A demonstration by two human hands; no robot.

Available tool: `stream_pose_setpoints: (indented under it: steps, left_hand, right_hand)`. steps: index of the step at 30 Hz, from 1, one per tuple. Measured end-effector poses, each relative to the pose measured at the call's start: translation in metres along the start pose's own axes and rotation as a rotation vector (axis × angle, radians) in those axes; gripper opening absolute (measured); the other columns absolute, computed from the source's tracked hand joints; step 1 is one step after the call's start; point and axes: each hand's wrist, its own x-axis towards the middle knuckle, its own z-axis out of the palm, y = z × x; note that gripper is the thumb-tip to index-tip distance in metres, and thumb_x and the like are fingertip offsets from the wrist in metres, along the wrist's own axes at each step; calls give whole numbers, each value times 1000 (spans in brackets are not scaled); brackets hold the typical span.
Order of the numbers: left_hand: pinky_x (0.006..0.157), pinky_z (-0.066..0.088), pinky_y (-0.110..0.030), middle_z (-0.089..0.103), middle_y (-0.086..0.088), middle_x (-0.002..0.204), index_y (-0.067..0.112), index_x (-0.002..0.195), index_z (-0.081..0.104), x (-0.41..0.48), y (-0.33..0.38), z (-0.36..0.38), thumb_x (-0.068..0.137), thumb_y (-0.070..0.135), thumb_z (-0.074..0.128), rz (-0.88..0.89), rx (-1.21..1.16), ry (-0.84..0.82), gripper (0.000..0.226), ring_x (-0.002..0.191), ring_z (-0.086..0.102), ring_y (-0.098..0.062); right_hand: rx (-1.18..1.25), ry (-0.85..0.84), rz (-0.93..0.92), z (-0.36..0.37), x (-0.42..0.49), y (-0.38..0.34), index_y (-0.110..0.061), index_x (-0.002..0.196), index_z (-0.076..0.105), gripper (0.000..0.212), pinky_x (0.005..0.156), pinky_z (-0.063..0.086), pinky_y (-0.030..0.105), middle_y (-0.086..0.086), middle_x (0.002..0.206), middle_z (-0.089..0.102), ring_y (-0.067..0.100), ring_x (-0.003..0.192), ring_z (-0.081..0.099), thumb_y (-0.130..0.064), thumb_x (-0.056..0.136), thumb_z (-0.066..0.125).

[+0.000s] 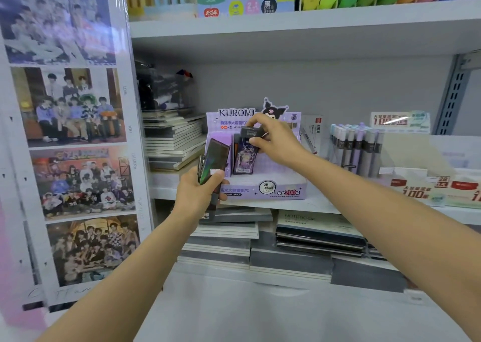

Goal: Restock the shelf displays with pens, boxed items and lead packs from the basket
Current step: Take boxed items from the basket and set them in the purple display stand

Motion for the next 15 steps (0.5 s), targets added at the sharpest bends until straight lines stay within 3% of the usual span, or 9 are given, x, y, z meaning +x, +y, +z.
stream_pose_setpoints:
  steps: [10,15]
  left_hand:
    - [57,55,-29,73,-14,92,8,112,60,-2,3,-1,96,21,60,-17,-15,-13,21,62,65,-20]
    - [55,56,-25,73,-12,92,7,112,60,-3,4,-4,94,19,63,-30,-26,-40,22,61,67,-17]
  right_hand:
    - [-39,-61,17,1,9,2,-14,109,57,21,85,55,46,-1,84,60,25,84,64,-6,91,64]
    - [-57,68,-47,19,8,5,-15,112,59,30,81,53,36,5,101,60,20,81,58,-4,85,69]
